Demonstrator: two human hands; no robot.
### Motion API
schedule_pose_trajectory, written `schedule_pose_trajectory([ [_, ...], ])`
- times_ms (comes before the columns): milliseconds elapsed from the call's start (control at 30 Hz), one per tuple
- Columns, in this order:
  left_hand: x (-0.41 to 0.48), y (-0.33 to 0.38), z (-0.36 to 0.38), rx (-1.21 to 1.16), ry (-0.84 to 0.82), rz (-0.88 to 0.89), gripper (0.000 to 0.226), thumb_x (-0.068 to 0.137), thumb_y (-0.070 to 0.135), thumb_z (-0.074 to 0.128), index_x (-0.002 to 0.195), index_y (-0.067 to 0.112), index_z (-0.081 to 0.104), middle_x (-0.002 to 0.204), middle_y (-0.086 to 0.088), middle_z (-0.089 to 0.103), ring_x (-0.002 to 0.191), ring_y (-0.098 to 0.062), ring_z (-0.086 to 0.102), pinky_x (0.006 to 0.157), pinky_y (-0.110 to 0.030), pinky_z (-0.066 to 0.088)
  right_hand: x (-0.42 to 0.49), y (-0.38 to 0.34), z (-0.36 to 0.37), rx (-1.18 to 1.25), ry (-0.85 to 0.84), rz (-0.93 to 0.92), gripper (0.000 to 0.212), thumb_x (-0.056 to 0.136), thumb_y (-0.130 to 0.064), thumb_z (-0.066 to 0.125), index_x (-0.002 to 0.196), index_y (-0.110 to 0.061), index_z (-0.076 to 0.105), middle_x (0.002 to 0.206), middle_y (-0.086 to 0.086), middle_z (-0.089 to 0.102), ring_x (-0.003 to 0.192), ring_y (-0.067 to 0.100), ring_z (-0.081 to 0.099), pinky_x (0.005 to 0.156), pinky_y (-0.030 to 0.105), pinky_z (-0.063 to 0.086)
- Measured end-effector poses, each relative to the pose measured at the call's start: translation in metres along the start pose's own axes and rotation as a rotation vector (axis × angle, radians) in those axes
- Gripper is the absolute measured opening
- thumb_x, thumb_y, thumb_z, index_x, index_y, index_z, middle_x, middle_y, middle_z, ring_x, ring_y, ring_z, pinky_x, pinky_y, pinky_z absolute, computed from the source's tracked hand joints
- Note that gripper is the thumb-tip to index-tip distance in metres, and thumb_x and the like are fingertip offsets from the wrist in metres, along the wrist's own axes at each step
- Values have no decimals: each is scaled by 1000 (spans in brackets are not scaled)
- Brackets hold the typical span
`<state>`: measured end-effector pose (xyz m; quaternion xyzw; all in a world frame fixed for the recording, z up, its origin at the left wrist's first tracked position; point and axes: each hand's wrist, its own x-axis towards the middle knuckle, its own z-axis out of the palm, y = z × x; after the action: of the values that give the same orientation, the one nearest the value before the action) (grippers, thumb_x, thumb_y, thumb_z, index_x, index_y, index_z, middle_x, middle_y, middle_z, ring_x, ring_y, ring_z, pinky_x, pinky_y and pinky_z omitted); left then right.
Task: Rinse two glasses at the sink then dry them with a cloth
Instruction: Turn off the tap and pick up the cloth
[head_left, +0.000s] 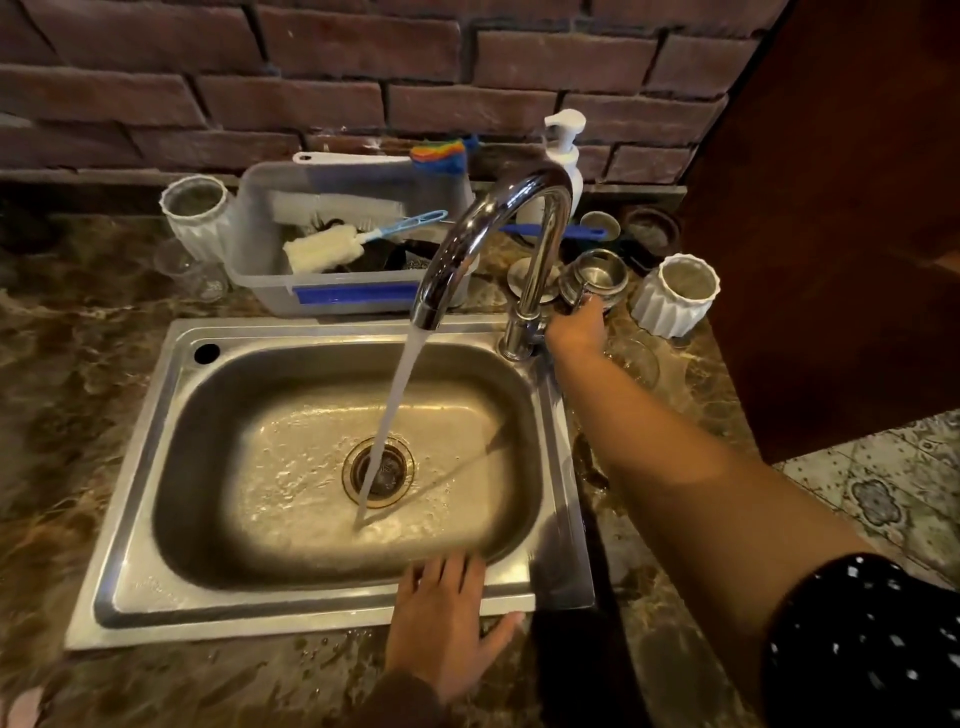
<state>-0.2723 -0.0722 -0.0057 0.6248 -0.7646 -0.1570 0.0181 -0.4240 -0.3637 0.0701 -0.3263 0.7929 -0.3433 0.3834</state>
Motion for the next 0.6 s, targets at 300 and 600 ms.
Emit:
schedule_pose_trajectory([
  [300,5,0,5,33,50,16,68,75,78,53,108,22,72,99,1,71,88,-24,68,75,-45,59,0,22,18,181,49,-8,66,99,-7,53,154,-34,27,144,14,48,128,31,52,108,45,43],
  [600,4,-1,5,32,55,20,67,76,79,54,109,23,71,98,2,70,88,-23,68,75,-44,60,-4,43,15,253,-17,-160,62,102,-10,48,156,-28,23,155,9,39,143,25,37,121,42,28],
])
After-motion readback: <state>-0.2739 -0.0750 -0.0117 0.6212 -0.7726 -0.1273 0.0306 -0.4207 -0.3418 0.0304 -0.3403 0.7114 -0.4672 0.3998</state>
